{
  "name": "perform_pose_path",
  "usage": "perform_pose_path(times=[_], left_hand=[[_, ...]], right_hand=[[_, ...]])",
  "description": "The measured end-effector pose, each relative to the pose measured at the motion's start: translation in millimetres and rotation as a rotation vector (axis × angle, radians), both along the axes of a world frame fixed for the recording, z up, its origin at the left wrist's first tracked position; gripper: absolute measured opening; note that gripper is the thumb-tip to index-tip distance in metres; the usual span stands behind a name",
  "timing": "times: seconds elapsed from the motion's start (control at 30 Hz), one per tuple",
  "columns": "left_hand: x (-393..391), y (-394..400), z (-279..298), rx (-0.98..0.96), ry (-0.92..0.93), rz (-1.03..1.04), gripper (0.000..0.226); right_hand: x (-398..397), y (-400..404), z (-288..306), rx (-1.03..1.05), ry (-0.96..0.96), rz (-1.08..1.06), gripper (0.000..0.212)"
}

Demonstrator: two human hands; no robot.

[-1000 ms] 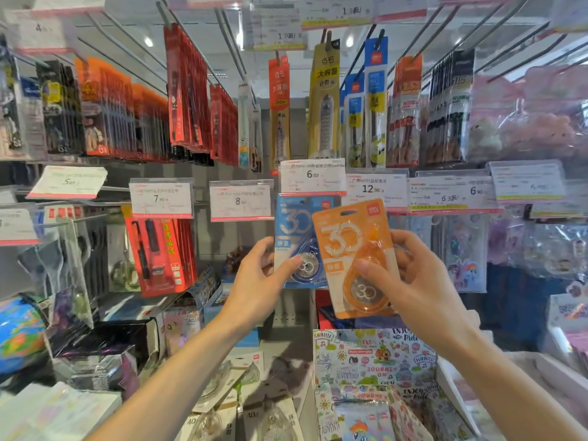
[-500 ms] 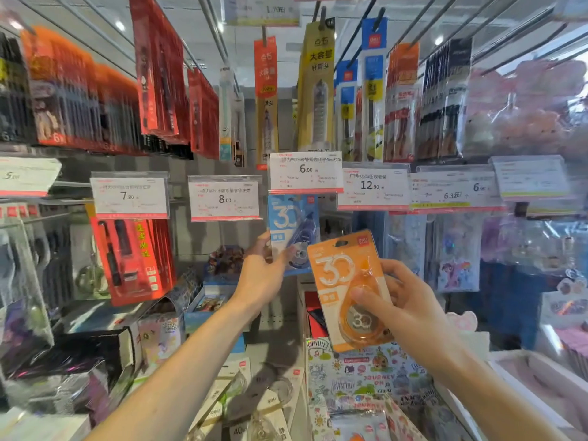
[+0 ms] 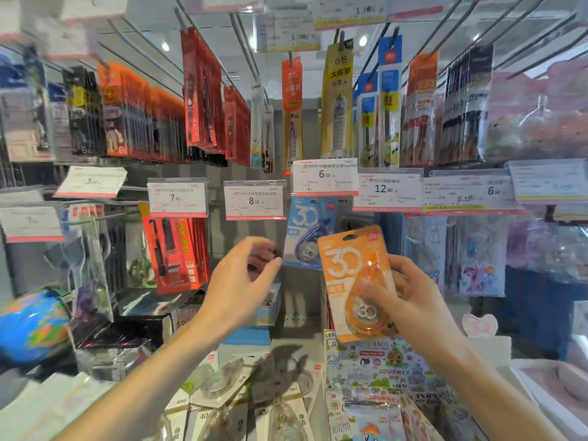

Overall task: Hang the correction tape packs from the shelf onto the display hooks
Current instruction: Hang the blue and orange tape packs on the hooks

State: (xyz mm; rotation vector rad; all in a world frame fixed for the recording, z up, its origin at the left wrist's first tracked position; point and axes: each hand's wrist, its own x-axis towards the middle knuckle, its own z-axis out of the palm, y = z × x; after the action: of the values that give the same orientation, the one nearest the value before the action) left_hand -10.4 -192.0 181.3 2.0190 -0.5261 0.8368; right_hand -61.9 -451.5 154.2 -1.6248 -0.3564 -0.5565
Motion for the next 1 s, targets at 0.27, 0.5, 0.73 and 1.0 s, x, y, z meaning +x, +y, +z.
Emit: perform_pose_path(times=[0.27,0.5,0.73,1.0], left_hand=[[-18,3,81,0.292,-0.566,0.112,0.038],[-4,-6,105,0.496,-0.64,0.093,0.034],[-7,-4,106,0.398,-0.609,-0.007,0.021],[-9,0,106,0.343,-0.556,-0.036,0.019]], right_hand=[[-3,16,8,-0.001,-0.026,0.008,0.03],[-6,16,10,0.008,-0.019,0.002,0.03],[0,28,13,0.026,-0.063,0.026,0.031],[13,57,28,0.055,-0.129,0.007,0.036]])
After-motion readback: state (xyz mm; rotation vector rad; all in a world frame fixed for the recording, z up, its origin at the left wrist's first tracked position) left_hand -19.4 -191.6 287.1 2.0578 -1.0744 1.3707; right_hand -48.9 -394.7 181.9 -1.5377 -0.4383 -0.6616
